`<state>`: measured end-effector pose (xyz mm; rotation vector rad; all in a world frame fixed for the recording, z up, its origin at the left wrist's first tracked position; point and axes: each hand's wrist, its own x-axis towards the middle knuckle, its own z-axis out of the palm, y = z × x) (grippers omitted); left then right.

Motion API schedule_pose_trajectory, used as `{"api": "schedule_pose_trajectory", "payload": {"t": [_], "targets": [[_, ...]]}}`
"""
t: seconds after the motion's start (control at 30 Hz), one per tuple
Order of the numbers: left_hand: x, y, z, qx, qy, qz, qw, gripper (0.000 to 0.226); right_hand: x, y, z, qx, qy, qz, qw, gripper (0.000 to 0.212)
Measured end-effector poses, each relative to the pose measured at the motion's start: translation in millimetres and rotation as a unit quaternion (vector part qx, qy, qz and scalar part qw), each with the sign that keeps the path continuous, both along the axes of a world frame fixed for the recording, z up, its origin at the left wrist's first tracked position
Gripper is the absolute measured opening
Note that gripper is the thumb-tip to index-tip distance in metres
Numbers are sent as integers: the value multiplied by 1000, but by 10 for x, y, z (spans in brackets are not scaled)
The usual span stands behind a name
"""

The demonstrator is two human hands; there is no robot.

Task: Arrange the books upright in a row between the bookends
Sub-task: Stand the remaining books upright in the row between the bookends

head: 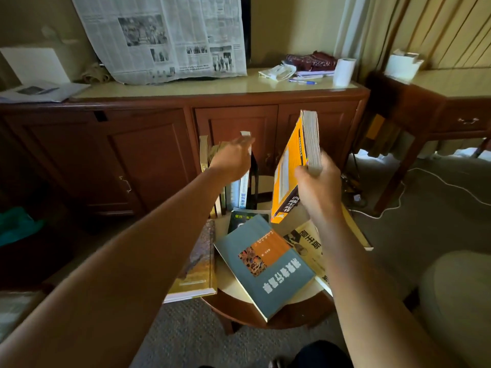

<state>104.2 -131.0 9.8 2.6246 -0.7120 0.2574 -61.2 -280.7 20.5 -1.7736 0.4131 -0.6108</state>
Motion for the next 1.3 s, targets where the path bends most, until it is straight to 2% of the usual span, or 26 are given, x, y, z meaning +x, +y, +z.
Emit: {"api": "schedule_pose_trajectory", "payload": {"t": [0.1, 0.23, 0.37, 0.5, 0.6, 0.77, 0.83, 0.9, 1.13, 1.3], "targets": [[527, -86, -31, 139, 11, -39, 989, 68, 154, 25, -42, -2, -59, 6, 998, 60], [776, -29, -196, 206, 40, -57, 976, 51, 298, 107, -54, -10, -103, 9, 995, 62], [738, 114, -275, 208, 24, -26, 978, 58, 384, 143, 12, -12, -109, -1, 994, 62], [947, 291, -343, 232, 45, -24, 971, 78, 411, 189, 124, -13, -130, -1, 991, 63], [879, 330, -269, 244, 61, -24, 967, 74, 452, 263, 196, -33, -147, -5, 989, 64], [791, 271, -289, 176, 55, -80, 980, 65, 623, 449, 233, -67, -159, 5, 985, 64], [830, 284, -324, 176, 61, -70, 980, 66, 691, 519, 218, -76, -159, 13, 984, 64], [842, 310, -350, 198, 71, -46, 977, 69, 778, 550, 202, -89, -149, 21, 985, 64], [899, 326, -434, 194, 71, -18, 978, 73, 1141, 558, 104, -102, -91, 24, 990, 63], [920, 311, -455, 251, 12, -52, 967, 61, 1581, 536, -109, -167, -16, 81, 983, 61]]}}
